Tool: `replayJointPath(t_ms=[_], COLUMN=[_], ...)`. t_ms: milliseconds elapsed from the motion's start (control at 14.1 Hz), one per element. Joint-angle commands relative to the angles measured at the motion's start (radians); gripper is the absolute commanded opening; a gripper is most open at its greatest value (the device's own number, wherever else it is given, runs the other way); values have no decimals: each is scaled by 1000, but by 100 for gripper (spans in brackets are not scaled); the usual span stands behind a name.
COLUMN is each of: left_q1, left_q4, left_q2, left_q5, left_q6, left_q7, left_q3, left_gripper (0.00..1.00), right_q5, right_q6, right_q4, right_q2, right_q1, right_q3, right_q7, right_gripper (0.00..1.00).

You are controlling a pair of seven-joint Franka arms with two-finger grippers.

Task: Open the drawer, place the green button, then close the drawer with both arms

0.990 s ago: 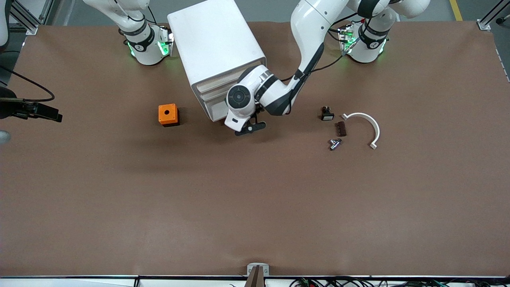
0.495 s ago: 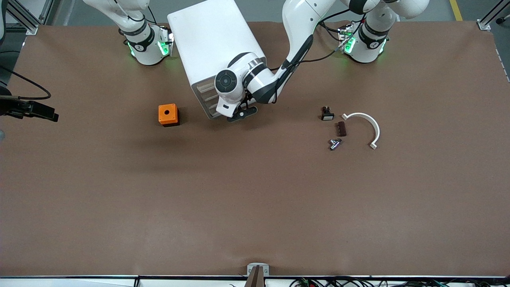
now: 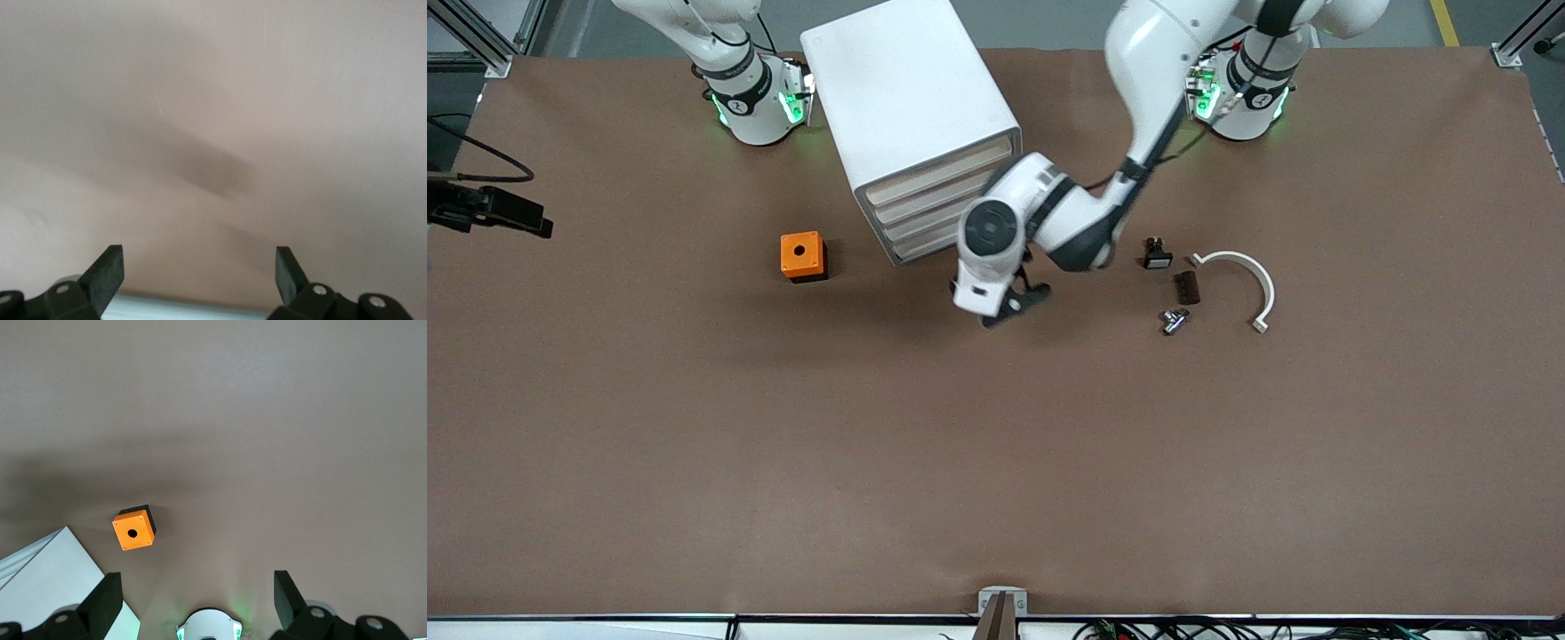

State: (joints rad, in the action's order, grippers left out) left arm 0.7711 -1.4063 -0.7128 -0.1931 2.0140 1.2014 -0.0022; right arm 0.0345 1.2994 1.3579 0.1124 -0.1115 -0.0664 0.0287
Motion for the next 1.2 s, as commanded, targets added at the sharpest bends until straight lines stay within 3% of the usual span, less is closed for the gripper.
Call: replayJointPath(t_ms=[0, 354, 707, 1131], left_q1=[-131, -326, -479, -576], left_q4=[-28, -28, -28, -29], left_q2=[119, 255, 384, 510], left_q5=[72, 289, 296, 288], left_q6=[-49, -174, -299, -405], left_q7=[-13, -166, -408, -609], left_q3=[-12, -13, -21, -22], left_gripper=[100, 100, 100, 100], right_q5=[-59, -99, -99, -99], right_q6=[36, 130, 153, 138], right_q4=[24, 217, 217, 221], right_q2=[-58, -181, -194, -195], right_q1=[-42, -62, -1, 9], right_q3=[-3, -7, -13, -6], right_q7=[-4, -4, -3, -3], right_gripper=[100, 100, 100, 100])
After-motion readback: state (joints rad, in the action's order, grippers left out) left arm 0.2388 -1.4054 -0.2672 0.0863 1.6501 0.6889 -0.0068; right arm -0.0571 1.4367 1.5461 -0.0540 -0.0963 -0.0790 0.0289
